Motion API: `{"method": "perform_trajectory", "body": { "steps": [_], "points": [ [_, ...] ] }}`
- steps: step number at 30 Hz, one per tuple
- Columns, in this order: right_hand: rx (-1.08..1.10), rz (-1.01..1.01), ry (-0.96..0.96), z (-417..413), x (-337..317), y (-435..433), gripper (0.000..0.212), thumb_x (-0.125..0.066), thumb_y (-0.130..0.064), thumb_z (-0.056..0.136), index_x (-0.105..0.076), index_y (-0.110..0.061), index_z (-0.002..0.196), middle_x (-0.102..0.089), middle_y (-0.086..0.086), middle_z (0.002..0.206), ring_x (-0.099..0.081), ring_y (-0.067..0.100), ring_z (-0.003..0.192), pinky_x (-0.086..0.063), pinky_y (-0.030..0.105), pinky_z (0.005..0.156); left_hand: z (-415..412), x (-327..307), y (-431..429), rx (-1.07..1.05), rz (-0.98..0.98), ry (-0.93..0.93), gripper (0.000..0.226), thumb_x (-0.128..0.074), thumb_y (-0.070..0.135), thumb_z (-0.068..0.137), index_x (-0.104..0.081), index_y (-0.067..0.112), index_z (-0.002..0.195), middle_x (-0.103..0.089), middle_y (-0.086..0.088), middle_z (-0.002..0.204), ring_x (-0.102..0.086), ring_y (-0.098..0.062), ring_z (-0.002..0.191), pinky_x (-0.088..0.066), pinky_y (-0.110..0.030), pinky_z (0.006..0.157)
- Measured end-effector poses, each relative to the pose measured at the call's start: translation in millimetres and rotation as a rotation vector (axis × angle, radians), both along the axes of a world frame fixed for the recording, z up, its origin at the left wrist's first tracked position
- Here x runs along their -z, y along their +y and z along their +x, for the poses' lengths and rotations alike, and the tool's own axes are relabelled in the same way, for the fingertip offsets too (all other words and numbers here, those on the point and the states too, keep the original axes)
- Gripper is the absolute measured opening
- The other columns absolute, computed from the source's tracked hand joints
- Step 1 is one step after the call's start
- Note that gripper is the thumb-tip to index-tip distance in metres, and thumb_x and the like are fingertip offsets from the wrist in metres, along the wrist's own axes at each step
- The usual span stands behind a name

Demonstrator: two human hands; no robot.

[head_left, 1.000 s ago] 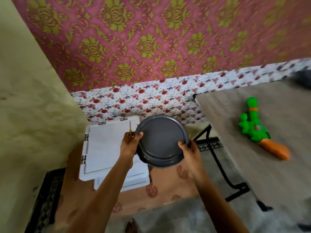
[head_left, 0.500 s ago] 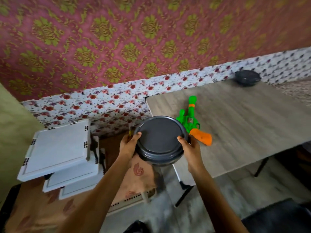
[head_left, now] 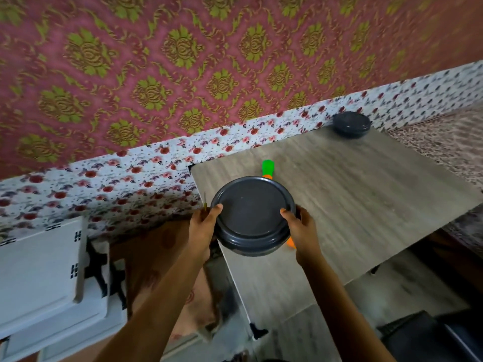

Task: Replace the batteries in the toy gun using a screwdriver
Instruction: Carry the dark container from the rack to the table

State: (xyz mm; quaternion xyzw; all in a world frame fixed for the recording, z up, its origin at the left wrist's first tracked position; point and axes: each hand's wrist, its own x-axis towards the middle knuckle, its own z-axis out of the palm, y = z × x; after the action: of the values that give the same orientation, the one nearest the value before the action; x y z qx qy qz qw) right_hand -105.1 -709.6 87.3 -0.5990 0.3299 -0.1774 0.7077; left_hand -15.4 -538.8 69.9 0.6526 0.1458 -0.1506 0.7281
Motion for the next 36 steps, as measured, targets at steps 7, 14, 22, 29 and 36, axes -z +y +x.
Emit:
{"method": "perform_trajectory", "body": {
  "steps": [7,14,22,29,36],
  "points": [
    [-0.05,0.049,-0.026,40,2,-27,0.024,-0.06,-0.009,0.088,-0.058,-0.004,0.111,-0.063,0.01,0.11,-0.063,0.007,0.079,-0.047,0.009,0.052,34,-5,-20,-0.041,-0.002,0.046,0.029,-0.07,0.032,0.082,-0.057,0.02,0.105,-0.06,0.003,0.096,-0.059,-0.022,0.095,-0.051,-0.041,0.081],
    [-0.2,-0.021,-0.036,85,12,-66,0.023,-0.062,-0.003,0.084,-0.061,0.0,0.107,-0.065,0.009,0.095,-0.064,0.007,0.075,-0.048,0.007,0.057,58,-4,-45,-0.209,-0.003,0.035,0.03,-0.071,0.03,0.081,-0.059,0.019,0.106,-0.061,0.001,0.093,-0.06,-0.019,0.084,-0.051,-0.043,0.084],
    [-0.501,0.042,-0.07,111,34,-201,0.023,-0.065,-0.011,0.085,-0.064,-0.008,0.107,-0.069,-0.001,0.096,-0.066,0.007,0.088,-0.051,0.012,0.066,64,19,-157,-0.341,0.098,-0.001,0.017,-0.07,0.031,0.082,-0.058,0.019,0.082,-0.057,-0.007,0.081,-0.054,-0.021,0.07,-0.042,-0.031,0.061],
    [-0.559,0.056,-0.059,121,34,-331,0.025,-0.065,-0.017,0.085,-0.065,-0.01,0.11,-0.071,0.0,0.101,-0.066,0.011,0.093,-0.05,0.014,0.07,59,9,-281,-0.317,0.124,0.016,0.016,-0.067,0.027,0.085,-0.061,0.015,0.095,-0.061,-0.004,0.082,-0.056,-0.018,0.071,-0.042,-0.026,0.059],
    [-0.554,0.13,-0.039,141,45,-403,0.034,-0.063,-0.014,0.086,-0.057,-0.021,0.119,-0.065,-0.006,0.112,-0.061,0.006,0.101,-0.051,0.01,0.067,96,18,-350,-0.134,0.208,-0.07,0.012,-0.068,0.026,0.084,-0.062,0.017,0.082,-0.055,0.003,0.061,-0.041,-0.008,0.045,-0.029,-0.018,0.041]
  ]
}}
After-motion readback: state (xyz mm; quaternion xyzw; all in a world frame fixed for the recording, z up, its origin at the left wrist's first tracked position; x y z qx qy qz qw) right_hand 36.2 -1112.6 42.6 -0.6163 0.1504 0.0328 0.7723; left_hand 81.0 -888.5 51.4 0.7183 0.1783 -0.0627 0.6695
